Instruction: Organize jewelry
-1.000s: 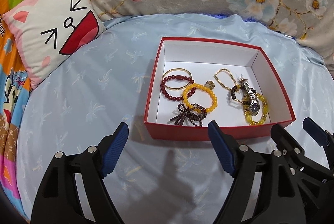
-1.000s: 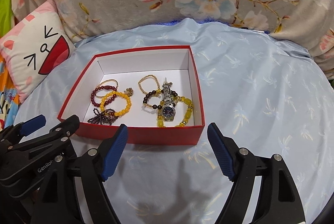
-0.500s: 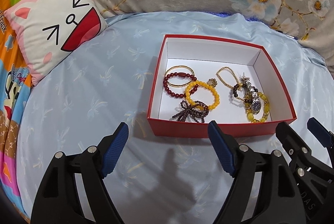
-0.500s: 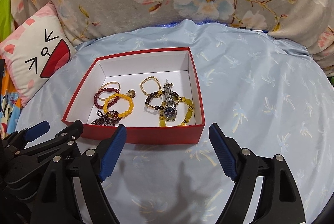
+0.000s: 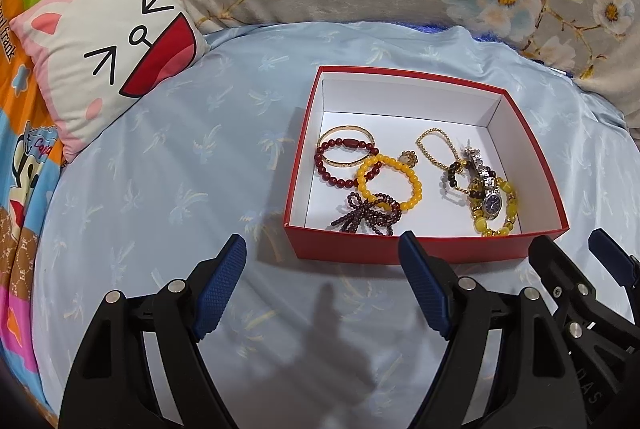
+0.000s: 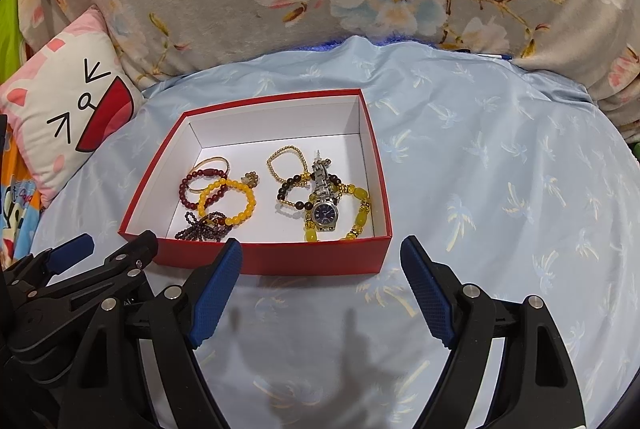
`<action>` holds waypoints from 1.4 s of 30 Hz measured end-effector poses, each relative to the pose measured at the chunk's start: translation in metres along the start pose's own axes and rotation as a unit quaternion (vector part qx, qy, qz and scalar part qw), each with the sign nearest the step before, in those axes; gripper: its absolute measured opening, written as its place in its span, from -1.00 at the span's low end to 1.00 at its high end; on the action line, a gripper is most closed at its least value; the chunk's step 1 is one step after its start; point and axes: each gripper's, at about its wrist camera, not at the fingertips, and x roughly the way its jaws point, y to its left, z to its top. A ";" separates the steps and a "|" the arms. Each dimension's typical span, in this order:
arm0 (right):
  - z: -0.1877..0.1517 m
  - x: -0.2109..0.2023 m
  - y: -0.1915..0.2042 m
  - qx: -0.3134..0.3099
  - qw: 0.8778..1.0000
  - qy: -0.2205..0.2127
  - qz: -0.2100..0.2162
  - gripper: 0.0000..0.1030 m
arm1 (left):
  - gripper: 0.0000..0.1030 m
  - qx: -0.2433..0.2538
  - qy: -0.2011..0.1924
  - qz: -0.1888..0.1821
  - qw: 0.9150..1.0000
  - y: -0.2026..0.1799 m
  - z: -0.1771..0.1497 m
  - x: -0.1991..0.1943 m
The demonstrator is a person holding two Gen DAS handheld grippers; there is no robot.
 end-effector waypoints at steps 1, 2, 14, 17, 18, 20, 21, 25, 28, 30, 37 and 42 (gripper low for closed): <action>0.000 0.000 0.000 0.000 1.000 0.000 0.000 0.52 | 0.44 0.000 0.001 -0.001 1.000 0.000 0.000 0.000; 0.000 0.000 -0.001 0.001 1.000 -0.001 0.000 0.52 | 0.44 -0.001 0.001 -0.002 1.000 0.000 0.000 0.000; 0.000 -0.001 -0.002 0.001 1.000 -0.002 0.000 0.52 | 0.44 -0.001 -0.001 0.000 1.000 0.001 0.001 -0.002; 0.000 -0.001 -0.003 0.001 1.000 -0.001 0.000 0.52 | 0.44 0.000 -0.001 0.001 1.000 0.001 0.001 -0.002; 0.001 -0.002 -0.003 0.002 1.000 -0.001 0.001 0.52 | 0.44 0.000 -0.001 0.001 1.000 0.001 0.001 -0.002; 0.001 -0.002 -0.003 0.002 1.000 -0.001 0.000 0.52 | 0.44 0.000 -0.001 0.000 1.000 0.001 0.001 -0.002; 0.001 -0.002 -0.003 0.001 1.000 -0.002 -0.001 0.52 | 0.44 0.000 -0.001 0.001 1.000 0.001 0.001 -0.002; 0.001 -0.002 -0.004 0.002 1.000 -0.001 0.001 0.52 | 0.44 0.000 -0.001 0.001 1.000 0.001 0.001 -0.002; 0.001 -0.001 -0.003 0.002 1.000 -0.001 0.001 0.52 | 0.44 0.000 -0.001 0.001 1.000 0.001 0.001 -0.002; 0.001 -0.002 -0.003 0.001 1.000 -0.001 0.000 0.52 | 0.44 0.000 -0.001 0.001 1.000 0.001 0.001 -0.002; 0.001 -0.002 -0.004 0.002 1.000 -0.002 0.001 0.52 | 0.44 0.000 -0.001 0.001 1.000 0.001 0.001 -0.002; 0.001 -0.001 -0.003 0.001 1.000 -0.001 0.000 0.52 | 0.44 0.001 -0.001 0.001 1.000 0.001 0.001 -0.002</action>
